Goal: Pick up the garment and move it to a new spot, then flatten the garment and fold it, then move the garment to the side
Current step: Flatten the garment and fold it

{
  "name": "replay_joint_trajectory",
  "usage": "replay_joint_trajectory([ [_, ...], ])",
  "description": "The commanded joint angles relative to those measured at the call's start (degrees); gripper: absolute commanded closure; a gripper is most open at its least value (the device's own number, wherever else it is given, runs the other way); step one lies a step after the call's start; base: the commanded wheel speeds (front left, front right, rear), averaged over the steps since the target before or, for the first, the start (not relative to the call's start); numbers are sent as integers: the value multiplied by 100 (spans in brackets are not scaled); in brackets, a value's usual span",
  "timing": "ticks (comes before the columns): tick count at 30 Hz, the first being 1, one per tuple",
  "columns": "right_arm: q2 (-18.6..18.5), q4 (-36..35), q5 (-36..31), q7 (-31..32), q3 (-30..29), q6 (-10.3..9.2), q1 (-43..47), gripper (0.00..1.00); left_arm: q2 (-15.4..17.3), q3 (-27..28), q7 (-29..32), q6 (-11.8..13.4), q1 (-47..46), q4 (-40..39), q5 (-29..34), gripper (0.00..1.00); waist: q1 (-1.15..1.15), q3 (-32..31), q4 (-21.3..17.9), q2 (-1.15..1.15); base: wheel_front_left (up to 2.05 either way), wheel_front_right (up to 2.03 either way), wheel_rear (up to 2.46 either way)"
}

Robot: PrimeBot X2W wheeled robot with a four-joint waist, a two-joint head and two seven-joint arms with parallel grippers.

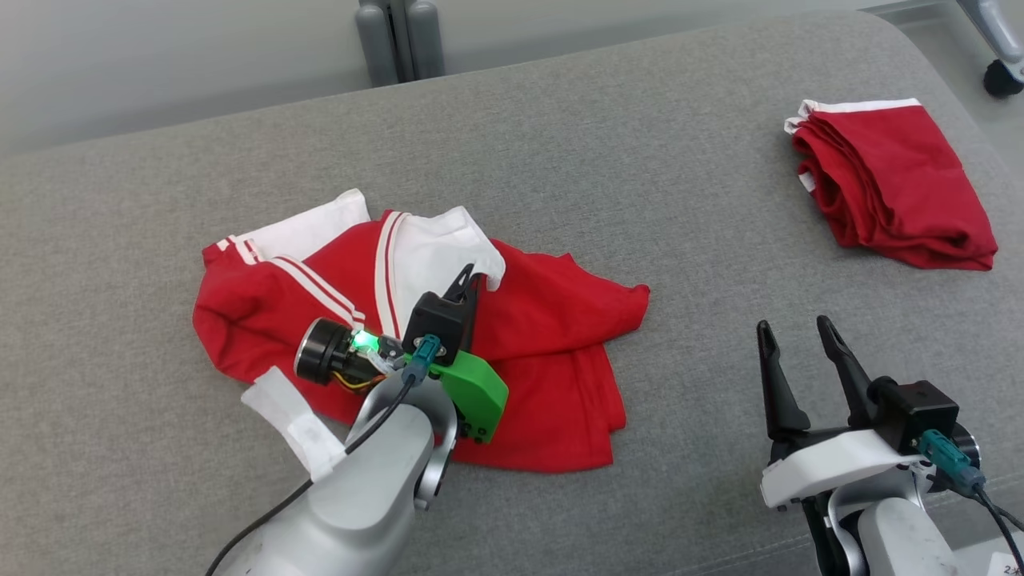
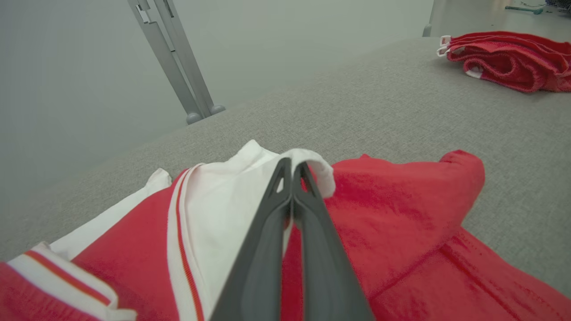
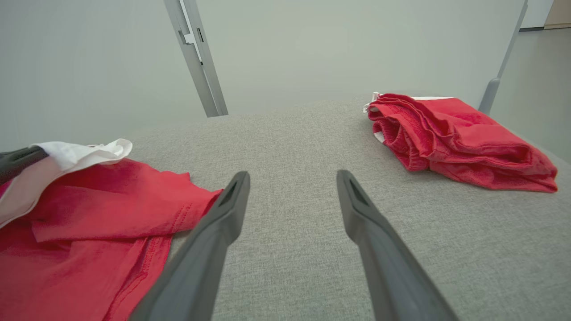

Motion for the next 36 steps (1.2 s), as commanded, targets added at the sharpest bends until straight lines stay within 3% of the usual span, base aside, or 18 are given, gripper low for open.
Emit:
replay_joint_trajectory([
  [1,-10,-27,-62,-17,-64,-6,74,0,106,87,-16,31,60,-155,102,100,0,-71,162,0,0,0,0],
  [14,-13,11,-150,-17,-218,-6,205,0,1059,1153,-10,402,1300,-2578,720,100,0,-386,1064,0,0,0,0],
  [22,-12,21,-168,-17,-234,-6,207,0,1567,1499,-11,592,2361,-3135,664,100,0,-405,1279,0,0,0,0],
  [27,-12,36,-190,-17,-217,-6,174,0,1528,1551,-10,561,2792,-2998,610,100,0,-376,1281,0,0,0,0],
  [36,-12,81,-246,-17,-254,-6,165,0,1180,1782,-11,280,3132,-2312,434,100,0,-347,1175,0,0,0,0],
])
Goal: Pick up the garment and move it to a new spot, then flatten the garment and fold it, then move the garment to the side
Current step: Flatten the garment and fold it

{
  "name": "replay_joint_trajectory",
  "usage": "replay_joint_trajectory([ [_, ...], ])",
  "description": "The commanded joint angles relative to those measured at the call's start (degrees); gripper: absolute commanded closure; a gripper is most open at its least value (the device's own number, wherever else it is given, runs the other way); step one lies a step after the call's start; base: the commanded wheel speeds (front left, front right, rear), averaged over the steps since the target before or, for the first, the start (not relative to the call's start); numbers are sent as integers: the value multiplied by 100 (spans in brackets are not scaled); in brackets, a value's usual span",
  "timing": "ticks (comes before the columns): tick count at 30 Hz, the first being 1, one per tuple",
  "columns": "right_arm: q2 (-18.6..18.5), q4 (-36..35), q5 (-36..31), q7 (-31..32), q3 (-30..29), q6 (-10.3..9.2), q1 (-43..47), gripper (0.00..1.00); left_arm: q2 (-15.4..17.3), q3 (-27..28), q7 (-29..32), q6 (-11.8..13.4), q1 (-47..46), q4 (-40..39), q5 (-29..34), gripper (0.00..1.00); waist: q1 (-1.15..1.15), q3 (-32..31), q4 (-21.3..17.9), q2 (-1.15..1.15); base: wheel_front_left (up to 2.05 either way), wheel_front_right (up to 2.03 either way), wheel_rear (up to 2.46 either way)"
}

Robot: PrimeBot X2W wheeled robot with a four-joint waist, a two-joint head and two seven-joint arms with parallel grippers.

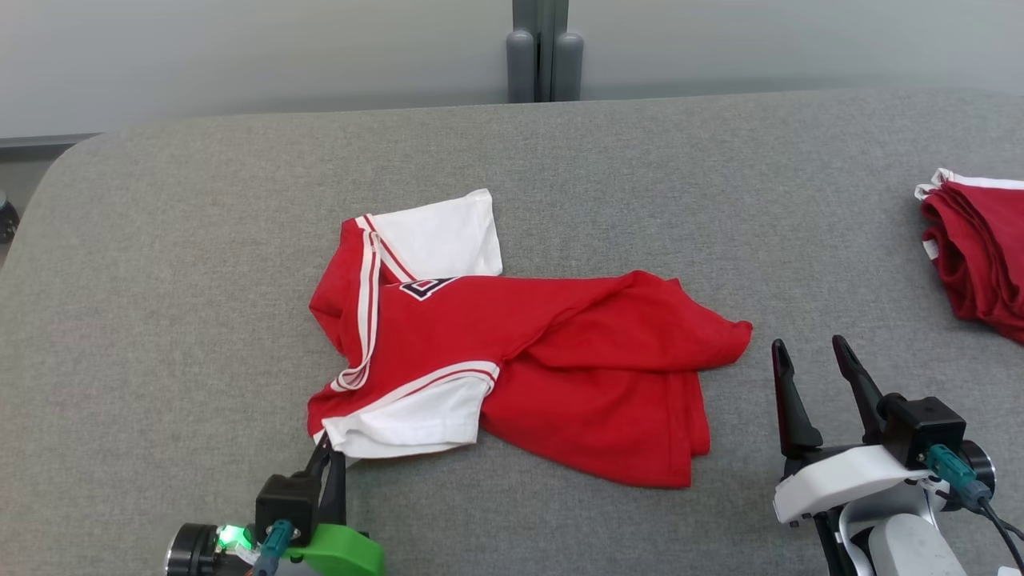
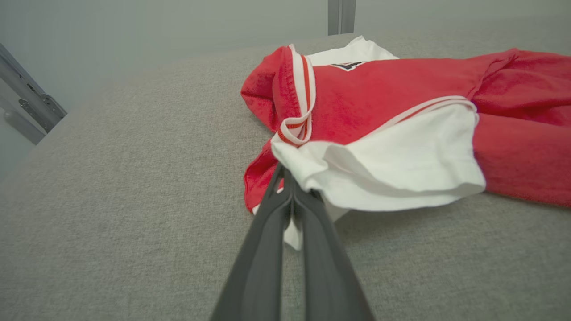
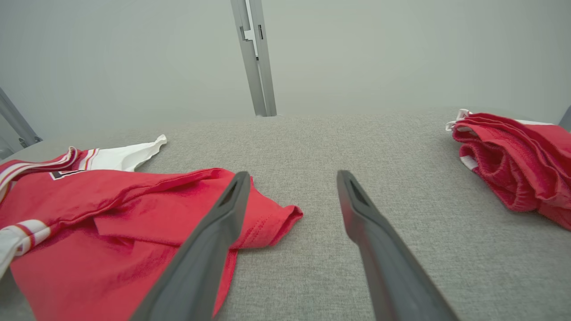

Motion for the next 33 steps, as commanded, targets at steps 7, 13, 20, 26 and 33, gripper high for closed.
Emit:
replay_joint_trajectory([
  [7,-14,31,-36,-17,-84,-6,30,0,-119,449,-3,-131,303,106,82,0,0,-20,13,0,0,0,0],
  [13,-14,60,-11,-17,-98,-6,42,0,-169,805,-3,-183,437,68,218,0,0,-69,90,0,0,0,0],
  [20,-16,278,-324,46,-408,-5,-167,0,-295,1188,-3,-264,415,-193,349,0,0,-136,158,0,0,0,0],
  [26,-18,673,-849,529,-711,-6,-636,0,-358,1447,-2,-308,359,-385,536,0,0,-103,243,0,0,0,0],
  [33,-255,1565,-929,1102,-673,-6,-1222,0,-519,1531,-3,-443,246,-463,699,0,0,28,490,0,0,0,0],
])
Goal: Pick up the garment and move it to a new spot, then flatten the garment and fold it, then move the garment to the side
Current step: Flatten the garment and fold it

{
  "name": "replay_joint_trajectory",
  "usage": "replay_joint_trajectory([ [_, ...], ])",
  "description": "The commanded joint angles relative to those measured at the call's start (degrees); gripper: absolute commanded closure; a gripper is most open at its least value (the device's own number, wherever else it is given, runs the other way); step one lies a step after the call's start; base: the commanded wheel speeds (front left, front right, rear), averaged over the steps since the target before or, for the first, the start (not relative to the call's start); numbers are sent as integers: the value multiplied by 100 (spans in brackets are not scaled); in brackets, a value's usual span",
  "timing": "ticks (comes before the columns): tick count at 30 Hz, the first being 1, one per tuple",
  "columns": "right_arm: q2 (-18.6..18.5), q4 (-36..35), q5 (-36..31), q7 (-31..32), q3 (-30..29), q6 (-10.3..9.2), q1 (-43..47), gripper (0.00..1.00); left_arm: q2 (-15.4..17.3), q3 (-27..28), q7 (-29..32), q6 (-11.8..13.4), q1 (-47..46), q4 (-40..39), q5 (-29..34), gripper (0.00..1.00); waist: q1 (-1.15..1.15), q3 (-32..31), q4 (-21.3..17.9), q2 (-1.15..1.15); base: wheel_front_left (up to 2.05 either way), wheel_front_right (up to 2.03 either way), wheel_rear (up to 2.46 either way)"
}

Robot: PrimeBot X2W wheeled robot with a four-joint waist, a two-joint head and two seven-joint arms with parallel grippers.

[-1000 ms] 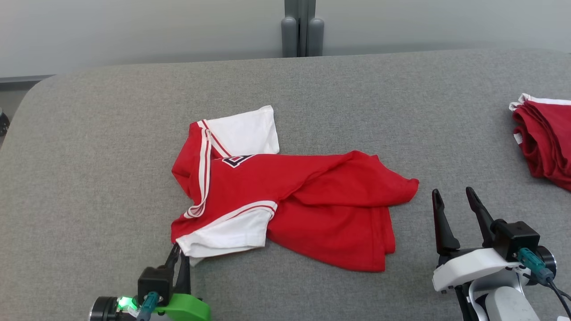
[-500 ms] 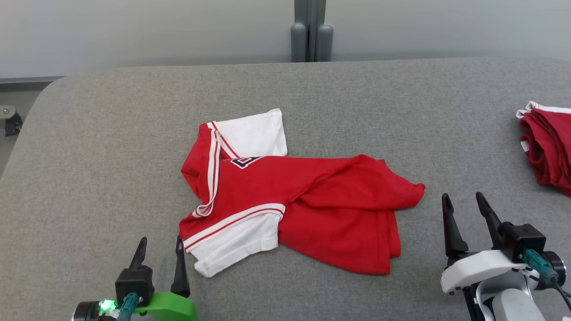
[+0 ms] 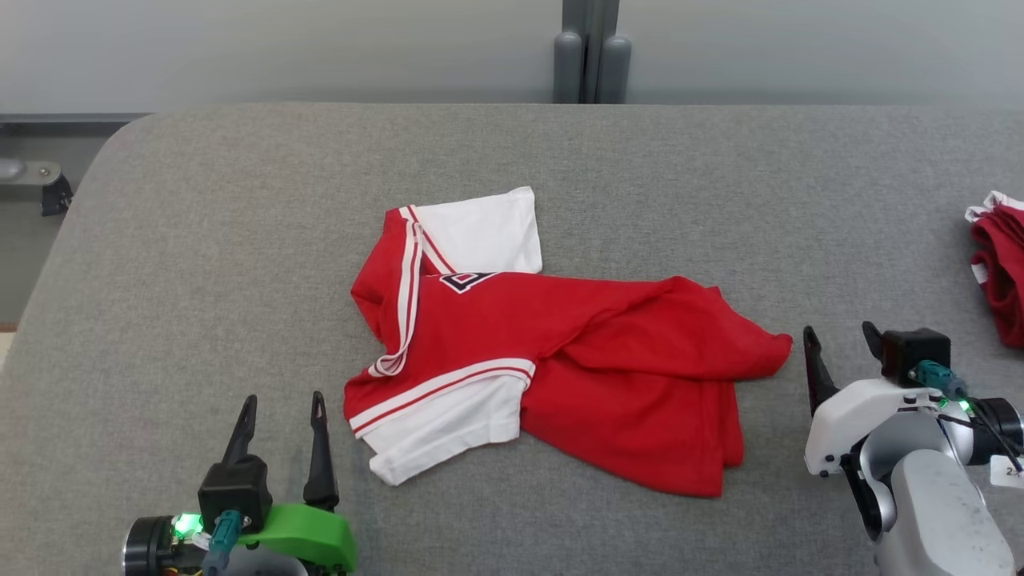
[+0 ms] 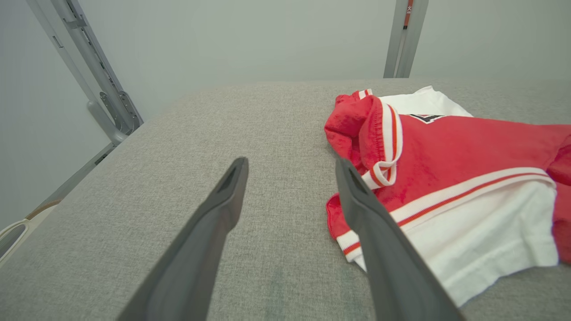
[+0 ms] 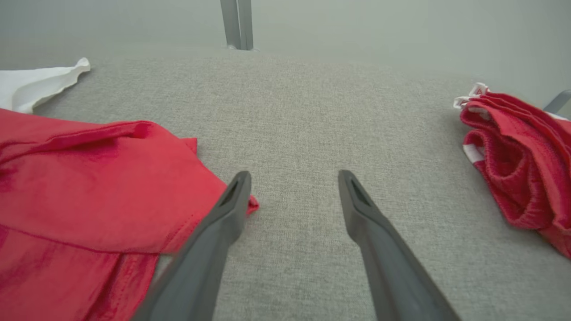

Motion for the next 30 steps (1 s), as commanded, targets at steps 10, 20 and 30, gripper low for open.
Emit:
replay_joint_trajectory([
  [10,-261,1243,637,265,659,-6,-487,0,-205,172,-3,-157,-105,-55,227,0,0,89,311,0,0,0,0],
  [20,-577,1780,1153,225,1254,-8,-845,100,-294,359,-2,-244,-87,-69,349,0,0,113,278,0,0,0,0],
  [30,-1236,2067,847,-234,1414,-8,-1804,100,-399,437,-2,-355,-225,-48,471,0,0,240,404,0,0,0,0],
])
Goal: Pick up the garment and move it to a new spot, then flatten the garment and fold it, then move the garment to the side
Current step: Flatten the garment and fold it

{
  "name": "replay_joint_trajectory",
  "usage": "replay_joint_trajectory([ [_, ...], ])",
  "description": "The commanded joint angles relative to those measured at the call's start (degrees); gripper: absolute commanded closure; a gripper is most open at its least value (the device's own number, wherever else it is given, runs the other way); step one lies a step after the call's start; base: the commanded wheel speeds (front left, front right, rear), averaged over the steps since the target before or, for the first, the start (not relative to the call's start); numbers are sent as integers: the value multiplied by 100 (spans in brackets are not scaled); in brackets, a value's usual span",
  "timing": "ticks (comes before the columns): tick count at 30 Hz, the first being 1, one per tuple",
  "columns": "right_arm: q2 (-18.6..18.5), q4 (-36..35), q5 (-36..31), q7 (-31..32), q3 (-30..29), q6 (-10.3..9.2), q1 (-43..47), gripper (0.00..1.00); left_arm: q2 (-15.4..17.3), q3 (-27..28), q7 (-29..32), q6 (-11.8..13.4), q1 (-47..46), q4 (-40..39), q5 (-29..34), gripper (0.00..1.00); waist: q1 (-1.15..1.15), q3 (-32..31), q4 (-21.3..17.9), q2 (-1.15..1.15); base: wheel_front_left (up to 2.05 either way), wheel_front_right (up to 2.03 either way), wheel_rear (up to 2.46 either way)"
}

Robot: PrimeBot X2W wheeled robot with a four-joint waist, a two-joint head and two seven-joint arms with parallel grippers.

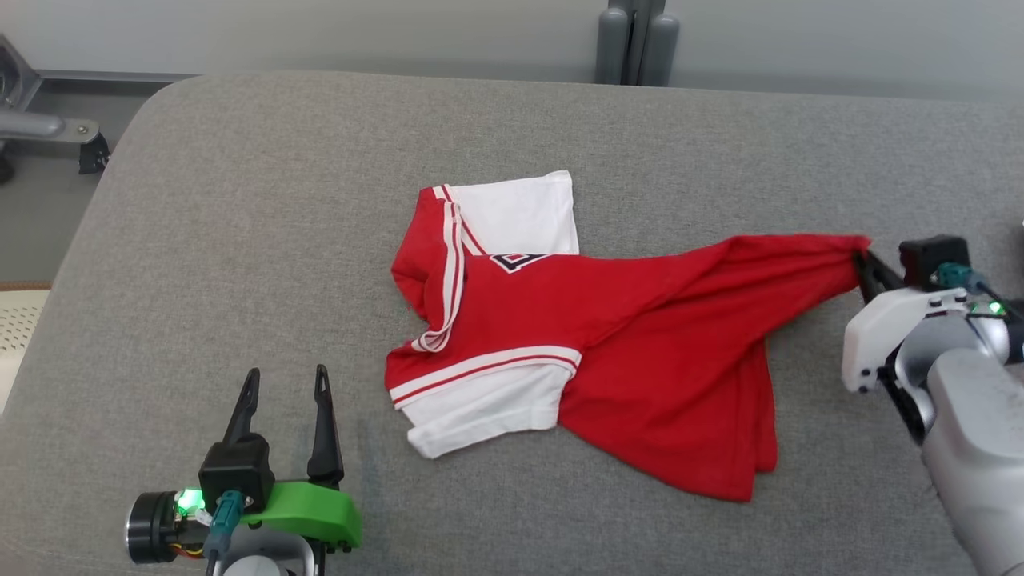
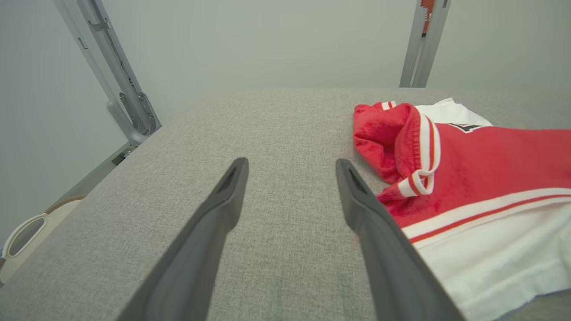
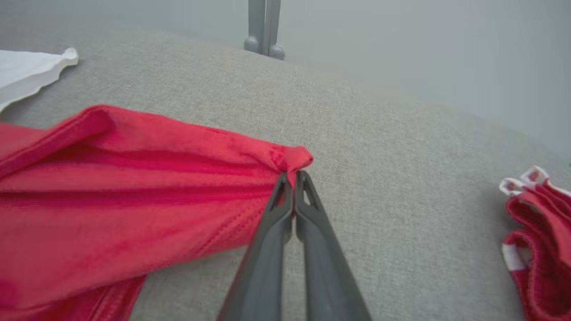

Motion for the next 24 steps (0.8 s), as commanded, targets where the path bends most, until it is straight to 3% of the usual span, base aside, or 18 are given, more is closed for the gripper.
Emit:
replay_joint_trajectory([
  [1,-157,44,-152,-108,-45,-10,-199,100,-23,16,-1,-35,-79,8,41,0,0,31,56,0,0,0,0],
  [6,-366,52,-773,-557,-191,-10,-732,100,-74,54,-2,-56,-140,4,91,0,0,76,115,0,0,0,0],
  [10,-310,-78,-1161,-800,-184,-10,-843,100,-120,80,-2,-71,-132,8,120,0,0,88,66,0,0,0,0],
  [15,-152,-321,-1262,-902,25,-10,-382,100,-163,111,-2,-87,-89,7,155,0,0,72,-129,0,0,0,0],
  [24,-210,-1889,-1094,-904,1077,-9,1103,100,-198,206,-2,-130,-65,-6,225,0,0,23,-593,0,0,0,0],
])
